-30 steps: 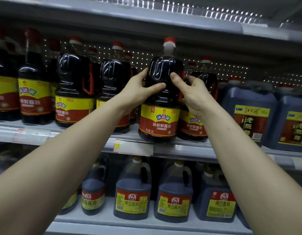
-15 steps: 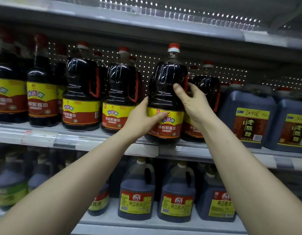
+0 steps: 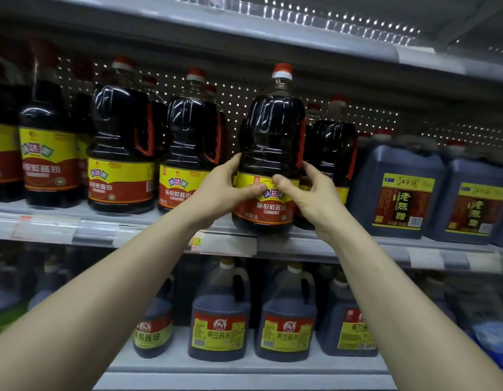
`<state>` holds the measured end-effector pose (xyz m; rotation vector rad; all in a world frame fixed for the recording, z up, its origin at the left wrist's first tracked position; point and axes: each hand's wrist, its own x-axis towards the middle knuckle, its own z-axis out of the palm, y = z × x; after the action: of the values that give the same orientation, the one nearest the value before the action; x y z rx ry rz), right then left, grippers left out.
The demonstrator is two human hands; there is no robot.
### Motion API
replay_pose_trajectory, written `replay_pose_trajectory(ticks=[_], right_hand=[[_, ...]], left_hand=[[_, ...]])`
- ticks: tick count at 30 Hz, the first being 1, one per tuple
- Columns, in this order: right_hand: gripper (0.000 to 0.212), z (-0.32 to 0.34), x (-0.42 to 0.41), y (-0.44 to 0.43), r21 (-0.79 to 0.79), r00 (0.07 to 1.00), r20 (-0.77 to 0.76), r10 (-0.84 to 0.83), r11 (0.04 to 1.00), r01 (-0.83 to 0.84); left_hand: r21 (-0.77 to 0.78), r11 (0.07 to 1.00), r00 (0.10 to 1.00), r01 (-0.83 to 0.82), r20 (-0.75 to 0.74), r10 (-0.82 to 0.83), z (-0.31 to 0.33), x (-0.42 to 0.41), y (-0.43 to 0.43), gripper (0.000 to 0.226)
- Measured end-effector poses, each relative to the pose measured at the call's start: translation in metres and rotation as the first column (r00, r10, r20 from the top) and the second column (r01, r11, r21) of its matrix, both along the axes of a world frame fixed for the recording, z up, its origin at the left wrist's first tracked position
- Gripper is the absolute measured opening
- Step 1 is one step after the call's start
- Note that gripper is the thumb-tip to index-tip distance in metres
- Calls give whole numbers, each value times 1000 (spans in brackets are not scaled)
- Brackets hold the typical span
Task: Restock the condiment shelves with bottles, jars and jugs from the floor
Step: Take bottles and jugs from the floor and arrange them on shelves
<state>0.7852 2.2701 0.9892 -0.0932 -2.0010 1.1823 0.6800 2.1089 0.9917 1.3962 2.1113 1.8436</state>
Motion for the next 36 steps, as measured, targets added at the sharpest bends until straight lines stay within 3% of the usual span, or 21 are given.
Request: replay_pose_trajectory(ticks=[5, 12, 23, 36], right_hand=[[34, 2, -1, 3, -27, 1000, -2, 4, 1000, -4], [61, 5, -8, 3, -56, 1000, -3, -27, 998, 27], [73, 6, -27, 14, -84, 1000, 4, -26, 996, 26], [66, 6, -39, 20, -74, 998, 44, -42, 996, 46]], left_hand=[[26, 999, 1000, -18, 6, 18, 1, -2, 3, 84], [31, 999, 999, -33, 12, 33, 3, -3, 7, 89], [13, 998, 998, -53, 21, 53, 5, -11, 16, 88], [23, 999, 996, -28, 82, 26, 5, -21, 24, 88]])
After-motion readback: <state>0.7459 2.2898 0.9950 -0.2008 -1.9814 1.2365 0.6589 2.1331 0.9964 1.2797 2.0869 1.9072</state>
